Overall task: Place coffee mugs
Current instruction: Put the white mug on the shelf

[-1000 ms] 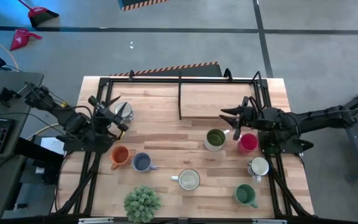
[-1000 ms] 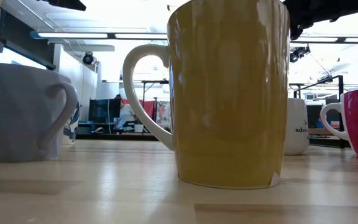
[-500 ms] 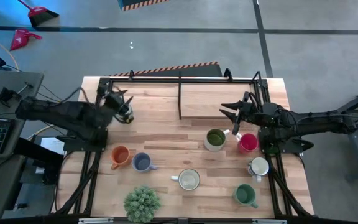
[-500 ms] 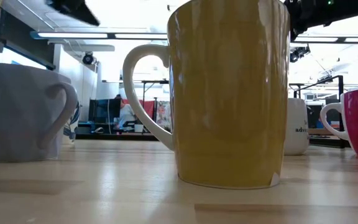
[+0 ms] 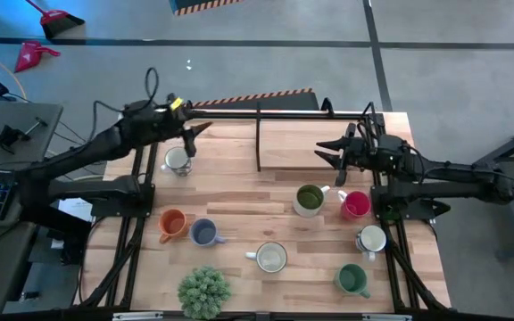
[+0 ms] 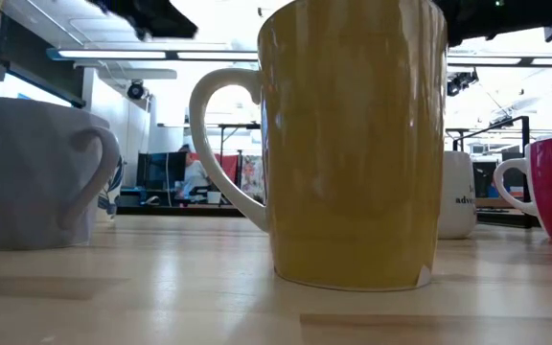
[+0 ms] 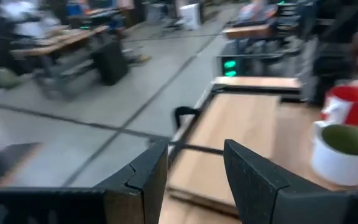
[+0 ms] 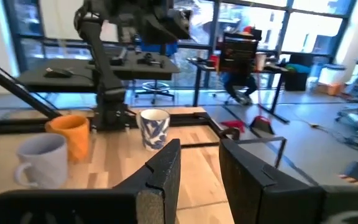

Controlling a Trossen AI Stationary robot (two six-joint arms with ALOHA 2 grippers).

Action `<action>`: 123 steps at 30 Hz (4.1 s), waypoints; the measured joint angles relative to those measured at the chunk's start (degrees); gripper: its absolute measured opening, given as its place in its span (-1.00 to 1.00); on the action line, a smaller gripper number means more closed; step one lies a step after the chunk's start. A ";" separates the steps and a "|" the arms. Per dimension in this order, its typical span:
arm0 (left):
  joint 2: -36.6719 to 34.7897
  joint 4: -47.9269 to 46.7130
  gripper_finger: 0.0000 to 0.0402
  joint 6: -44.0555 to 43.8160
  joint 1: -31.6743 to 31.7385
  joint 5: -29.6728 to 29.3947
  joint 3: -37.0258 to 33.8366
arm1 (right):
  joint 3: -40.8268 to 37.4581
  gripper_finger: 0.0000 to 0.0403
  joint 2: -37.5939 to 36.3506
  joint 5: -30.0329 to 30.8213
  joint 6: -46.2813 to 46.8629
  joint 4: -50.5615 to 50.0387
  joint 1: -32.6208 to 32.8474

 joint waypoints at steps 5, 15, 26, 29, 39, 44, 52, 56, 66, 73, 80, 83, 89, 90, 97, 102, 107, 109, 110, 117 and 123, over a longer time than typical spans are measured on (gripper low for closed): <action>7.60 13.26 -0.27 -1.93 1.59 6.36 -3.57 | 3.57 -0.52 4.53 -7.07 0.06 -2.16 -4.14; 16.34 16.43 -0.27 0.07 -4.49 5.28 -3.57 | 20.61 -0.52 22.31 -3.82 -4.28 -32.06 -3.46; 16.58 15.57 -0.27 2.04 -5.48 2.49 -3.57 | 30.36 -0.52 37.45 -5.53 -0.87 -54.01 3.47; 16.58 15.54 -0.27 2.53 -5.48 1.77 -3.57 | 30.39 -0.52 38.70 -5.42 0.58 -54.78 5.76; 16.58 15.52 -0.27 2.55 -5.48 1.77 -3.57 | 30.44 -0.46 42.49 4.25 4.72 -56.12 10.72; 16.58 15.53 -0.27 2.55 -5.48 1.77 -3.57 | 30.44 -0.45 45.25 3.61 7.83 -55.96 10.88; 16.58 15.52 -0.27 2.66 -5.48 1.75 -3.57 | 30.44 -0.45 48.03 3.59 7.61 -55.43 10.88; 16.58 15.52 -0.27 3.13 -5.48 1.76 -3.57 | 30.44 -0.45 49.88 3.61 6.09 -54.85 10.88; 16.58 15.54 -0.27 3.10 -5.48 2.71 -3.55 | 30.44 -0.45 54.68 3.73 4.60 -53.68 10.85; 16.58 15.52 -0.27 3.14 -5.48 2.74 -3.55 | 30.42 -0.57 55.80 4.10 5.03 -53.01 10.83; 16.58 15.54 -0.27 4.04 -5.48 2.76 -3.55 | 30.39 -0.96 55.80 4.26 5.03 -53.04 10.85; 16.58 15.54 -0.27 4.06 -5.48 2.76 -3.55 | 30.42 -0.98 55.80 6.46 6.16 -53.03 10.89; 16.58 15.53 -0.27 4.06 -5.49 2.73 -3.55 | 30.43 -0.99 55.56 8.36 6.24 -52.80 10.85; 16.58 15.53 -0.27 4.08 -5.49 2.71 -3.55 | 30.58 -0.99 55.56 8.16 6.31 -52.98 10.84; 16.58 14.79 -0.27 4.08 -5.50 2.67 -3.53 | 35.86 -1.00 55.69 8.91 6.90 -56.09 10.80; 16.58 13.15 -0.27 4.08 -5.48 2.63 -3.53 | 42.82 -1.00 55.69 10.31 10.68 -62.42 9.77; 17.61 13.21 -0.27 4.04 -5.50 2.17 -3.51 | 49.73 -1.00 55.69 11.26 16.89 -67.91 6.78; 18.44 13.23 -0.27 4.02 -5.48 1.89 -3.51 | 51.79 -1.00 55.69 11.59 19.03 -68.61 5.39; 18.90 13.29 -0.27 4.04 -5.50 1.57 -3.51 | 52.52 -1.00 55.69 11.57 19.90 -68.88 4.59; 21.07 13.39 -0.27 4.08 -5.50 -7.01 -3.51 | 53.93 -1.00 55.66 11.02 26.81 -69.11 -2.14; 20.99 13.40 -0.27 3.97 -5.50 -12.29 -3.51 | 53.93 -1.00 56.86 9.14 33.66 -68.78 -7.75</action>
